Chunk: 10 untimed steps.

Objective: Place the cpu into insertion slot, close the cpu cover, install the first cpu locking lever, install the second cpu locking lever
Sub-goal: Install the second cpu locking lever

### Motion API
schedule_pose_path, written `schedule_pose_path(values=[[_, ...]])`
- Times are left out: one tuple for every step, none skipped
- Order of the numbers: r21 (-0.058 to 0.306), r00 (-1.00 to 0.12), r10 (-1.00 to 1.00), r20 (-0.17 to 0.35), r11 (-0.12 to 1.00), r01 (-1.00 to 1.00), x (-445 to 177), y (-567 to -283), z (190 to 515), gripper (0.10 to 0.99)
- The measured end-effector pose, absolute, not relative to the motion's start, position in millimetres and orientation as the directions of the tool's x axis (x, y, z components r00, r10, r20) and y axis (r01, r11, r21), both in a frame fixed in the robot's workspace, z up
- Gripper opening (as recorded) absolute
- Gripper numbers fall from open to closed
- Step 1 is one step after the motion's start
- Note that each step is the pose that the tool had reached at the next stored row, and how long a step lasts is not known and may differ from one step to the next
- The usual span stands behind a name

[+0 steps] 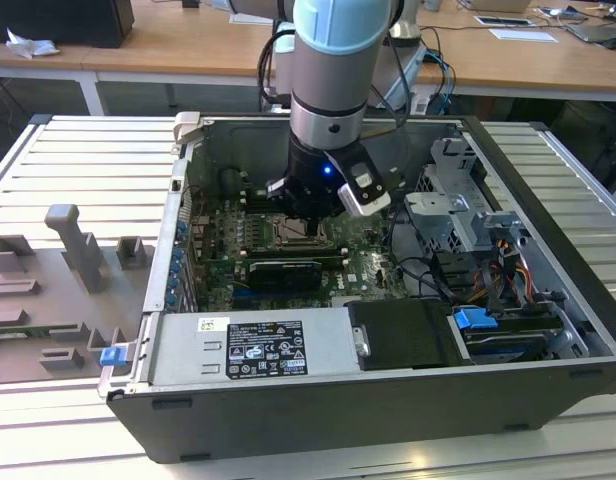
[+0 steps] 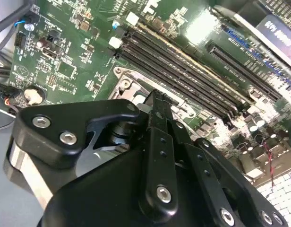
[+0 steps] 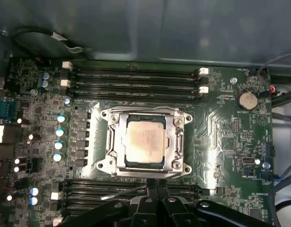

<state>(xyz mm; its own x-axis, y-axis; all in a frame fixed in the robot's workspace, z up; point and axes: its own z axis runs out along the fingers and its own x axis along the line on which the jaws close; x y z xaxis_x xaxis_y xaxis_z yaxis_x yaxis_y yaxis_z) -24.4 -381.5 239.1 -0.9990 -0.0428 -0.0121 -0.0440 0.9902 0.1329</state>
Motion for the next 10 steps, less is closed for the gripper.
schedule_pose_path(values=[[0.134, -0.999, -0.043, -0.012, 0.99, -0.044, -26.9, -382.2, 239.0, 0.106], [0.136, -0.999, -0.043, -0.012, 0.99, -0.044, -29.2, -382.7, 239.0, 0.106], [0.138, -0.999, -0.043, -0.012, 0.99, -0.044, -33.7, -383.2, 238.8, 0.106], [0.138, -0.999, -0.043, -0.012, 0.989, -0.044, -36.5, -383.3, 238.6, 0.106], [0.138, -0.999, -0.043, -0.012, 0.989, -0.044, -39.5, -383.4, 238.4, 0.106], [0.139, -0.999, -0.043, -0.012, 0.989, -0.044, -44.9, -383.4, 237.6, 0.106], [0.14, -0.999, -0.044, -0.012, 0.989, -0.046, -47.6, -383.4, 236.6, 0.106], [0.141, -0.999, -0.047, -0.012, 0.989, -0.048, -49.9, -383.5, 235.2, 0.106], [0.143, -0.999, -0.051, -0.013, 0.988, -0.052, -51.7, -383.5, 233.1, 0.106], [0.143, -0.998, -0.054, -0.013, 0.988, -0.056, -52.3, -383.5, 231.6, 0.106]])
